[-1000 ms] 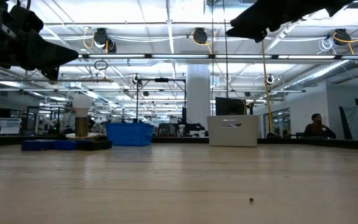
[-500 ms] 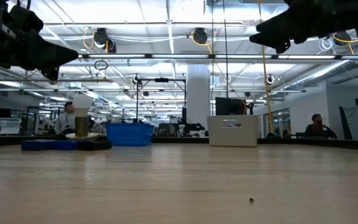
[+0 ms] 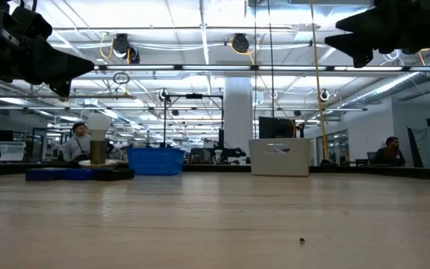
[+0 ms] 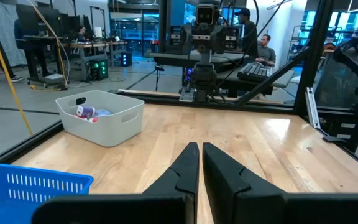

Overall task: Pick & Place Office items
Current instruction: Put the left blue digital clock into the blue bin

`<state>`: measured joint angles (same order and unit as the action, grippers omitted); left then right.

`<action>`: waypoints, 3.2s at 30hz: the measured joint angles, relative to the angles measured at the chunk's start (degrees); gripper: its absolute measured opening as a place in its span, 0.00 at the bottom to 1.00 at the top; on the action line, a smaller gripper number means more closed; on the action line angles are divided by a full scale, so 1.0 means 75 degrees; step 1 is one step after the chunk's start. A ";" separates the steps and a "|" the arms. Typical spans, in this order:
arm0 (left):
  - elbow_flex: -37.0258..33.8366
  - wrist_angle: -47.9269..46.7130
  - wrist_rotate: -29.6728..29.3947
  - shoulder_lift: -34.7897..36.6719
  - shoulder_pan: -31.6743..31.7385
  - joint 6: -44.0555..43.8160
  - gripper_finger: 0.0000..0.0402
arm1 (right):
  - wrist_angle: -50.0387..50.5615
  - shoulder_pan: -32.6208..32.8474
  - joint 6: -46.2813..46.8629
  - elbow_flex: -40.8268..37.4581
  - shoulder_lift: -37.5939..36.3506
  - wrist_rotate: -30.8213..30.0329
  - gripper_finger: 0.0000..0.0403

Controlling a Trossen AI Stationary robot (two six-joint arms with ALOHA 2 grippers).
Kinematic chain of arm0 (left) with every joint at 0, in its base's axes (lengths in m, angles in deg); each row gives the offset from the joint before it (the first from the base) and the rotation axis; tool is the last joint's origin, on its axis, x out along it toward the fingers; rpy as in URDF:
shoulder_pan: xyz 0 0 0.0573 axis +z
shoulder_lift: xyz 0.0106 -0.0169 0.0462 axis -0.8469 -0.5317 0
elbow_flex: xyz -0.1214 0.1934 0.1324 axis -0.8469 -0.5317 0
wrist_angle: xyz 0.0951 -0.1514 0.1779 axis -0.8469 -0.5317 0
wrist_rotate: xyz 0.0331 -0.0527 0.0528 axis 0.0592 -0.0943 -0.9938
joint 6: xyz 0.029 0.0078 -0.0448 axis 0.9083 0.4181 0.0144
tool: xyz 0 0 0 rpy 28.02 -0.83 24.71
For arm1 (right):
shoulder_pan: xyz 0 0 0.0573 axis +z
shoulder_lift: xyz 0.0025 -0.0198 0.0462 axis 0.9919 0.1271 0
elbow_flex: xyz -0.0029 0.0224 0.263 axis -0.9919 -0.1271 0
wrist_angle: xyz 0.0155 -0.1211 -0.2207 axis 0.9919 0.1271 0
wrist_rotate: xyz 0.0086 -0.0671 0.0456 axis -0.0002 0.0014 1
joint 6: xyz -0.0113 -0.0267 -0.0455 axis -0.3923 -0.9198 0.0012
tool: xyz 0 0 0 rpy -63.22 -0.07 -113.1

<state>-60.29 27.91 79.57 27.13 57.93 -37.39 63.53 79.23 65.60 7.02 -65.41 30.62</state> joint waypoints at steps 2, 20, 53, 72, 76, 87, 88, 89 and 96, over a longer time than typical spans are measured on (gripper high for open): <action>0.0002 0.0000 0.0000 0.0000 0.0001 0.0000 0.05 | -0.0154 -0.0001 0.0076 -0.0144 -0.0322 0.0004 0.55; 0.0000 0.0000 0.0000 0.0000 0.0000 0.0000 0.05 | -0.0147 -0.0003 0.0186 -0.0642 -0.1361 -0.0011 0.55; 0.0000 0.0000 0.0000 0.0000 0.0003 0.0000 0.05 | 0.0357 -0.0015 0.0077 -0.1353 -0.2596 -0.0258 0.55; 0.0000 0.0000 0.0000 -0.0001 0.0000 0.0001 0.05 | 0.0105 -0.0009 -0.0008 -0.1837 -0.2591 -0.0223 0.55; 0.0000 0.0000 0.0000 -0.0003 0.0003 0.0000 0.05 | 0.0437 -0.0009 -0.0263 -0.1844 -0.2593 -0.0223 0.55; 0.0002 0.0000 0.0000 -0.0001 0.0003 0.0000 0.05 | 0.0995 -0.0009 -0.0629 -0.1857 -0.2593 -0.0249 0.55; 0.0001 0.0000 0.0001 -0.0001 0.0001 0.0001 0.05 | 0.1042 -0.0009 -0.0665 -0.1857 -0.2593 -0.0249 0.55; 0.0000 0.0001 0.0001 -0.0001 0.0002 0.0001 0.05 | 0.1077 -0.0009 -0.0693 -0.1857 -0.2590 -0.0249 0.55; 0.0003 0.0000 0.0002 -0.0002 0.0003 0.0000 0.05 | 0.1264 -0.0009 -0.0777 -0.1860 -0.2593 -0.0227 0.55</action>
<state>-60.27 27.91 79.58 27.11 57.96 -37.39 73.01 79.17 59.77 -6.93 -84.86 28.92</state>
